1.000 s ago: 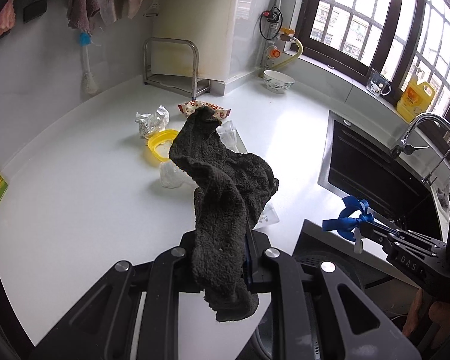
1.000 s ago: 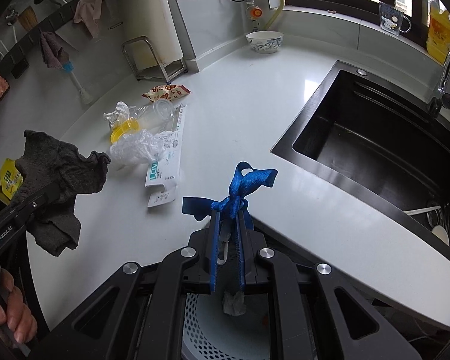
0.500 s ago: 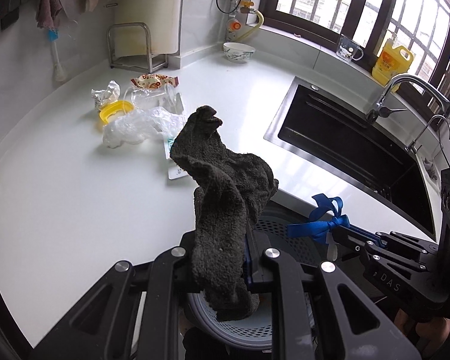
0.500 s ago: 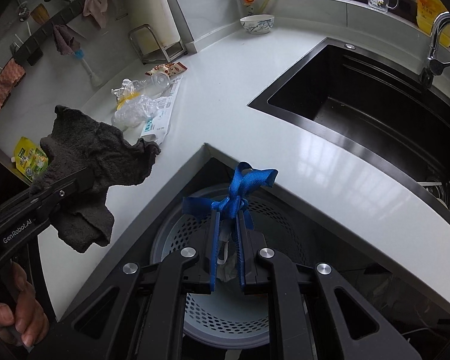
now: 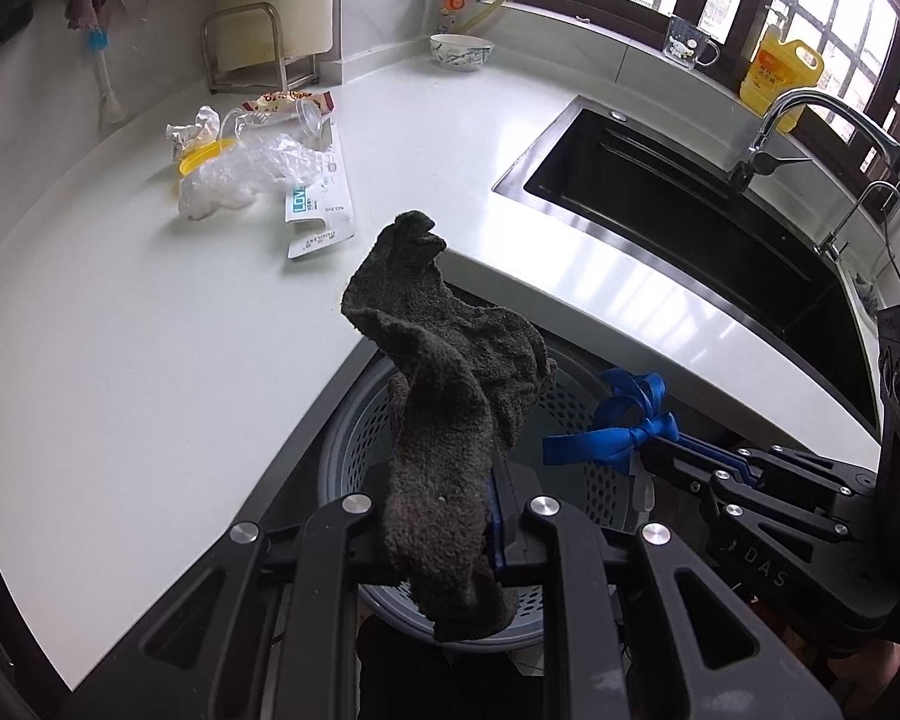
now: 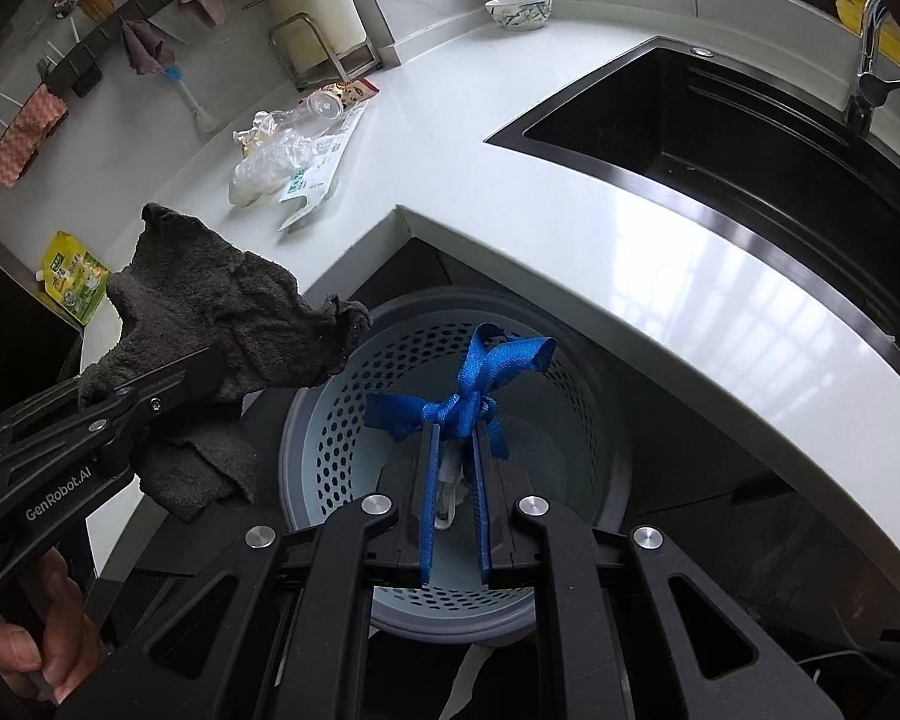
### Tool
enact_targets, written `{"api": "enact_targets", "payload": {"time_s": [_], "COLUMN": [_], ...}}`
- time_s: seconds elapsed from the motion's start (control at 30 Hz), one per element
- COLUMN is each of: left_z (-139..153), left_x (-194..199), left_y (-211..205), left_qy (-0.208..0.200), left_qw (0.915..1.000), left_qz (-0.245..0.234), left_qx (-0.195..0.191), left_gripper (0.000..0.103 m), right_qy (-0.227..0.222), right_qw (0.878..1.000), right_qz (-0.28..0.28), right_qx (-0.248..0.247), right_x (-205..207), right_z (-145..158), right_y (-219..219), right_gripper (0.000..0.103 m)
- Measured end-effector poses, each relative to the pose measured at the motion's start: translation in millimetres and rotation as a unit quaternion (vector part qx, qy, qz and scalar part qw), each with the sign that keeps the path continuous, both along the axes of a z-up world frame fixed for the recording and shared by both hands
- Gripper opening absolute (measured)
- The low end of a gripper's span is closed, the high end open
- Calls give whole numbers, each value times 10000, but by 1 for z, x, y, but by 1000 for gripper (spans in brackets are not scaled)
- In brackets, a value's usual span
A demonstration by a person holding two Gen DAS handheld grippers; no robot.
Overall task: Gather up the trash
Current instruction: 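Carry the blue ribbon and grey cloth with both tools over the basket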
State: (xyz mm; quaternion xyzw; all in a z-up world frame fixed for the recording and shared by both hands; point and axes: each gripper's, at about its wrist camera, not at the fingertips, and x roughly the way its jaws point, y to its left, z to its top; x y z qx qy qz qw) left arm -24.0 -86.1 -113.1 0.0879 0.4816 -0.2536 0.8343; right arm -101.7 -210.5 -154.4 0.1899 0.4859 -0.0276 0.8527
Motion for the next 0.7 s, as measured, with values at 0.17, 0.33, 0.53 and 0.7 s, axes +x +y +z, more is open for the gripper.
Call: {"api": "enact_targets", "payload": {"time_s": [0.17, 0.33, 0.53, 0.7], "left_z": [-14, -30, -45, -53], "left_x": [-9, -15, -18, -19], "left_y": [0, 2, 4, 3], "left_qy": [115, 242, 328, 383], "left_qw": [9999, 9994, 9988, 9983], "left_qz": [78, 183, 281, 337], "left_qx": [96, 159, 251, 297], "left_gripper": [18, 18, 18, 18], "right_qy": [113, 246, 394, 482], "right_qw": [9998, 9994, 9985, 9978], "right_qz": [132, 236, 381, 443], "right_qx": [27, 44, 33, 102], "right_x": [-4, -7, -4, -4], "right_z": [-12, -26, -42, -51], "right_y": [3, 5, 8, 8], "right_gripper": [10, 10, 10, 10]}}
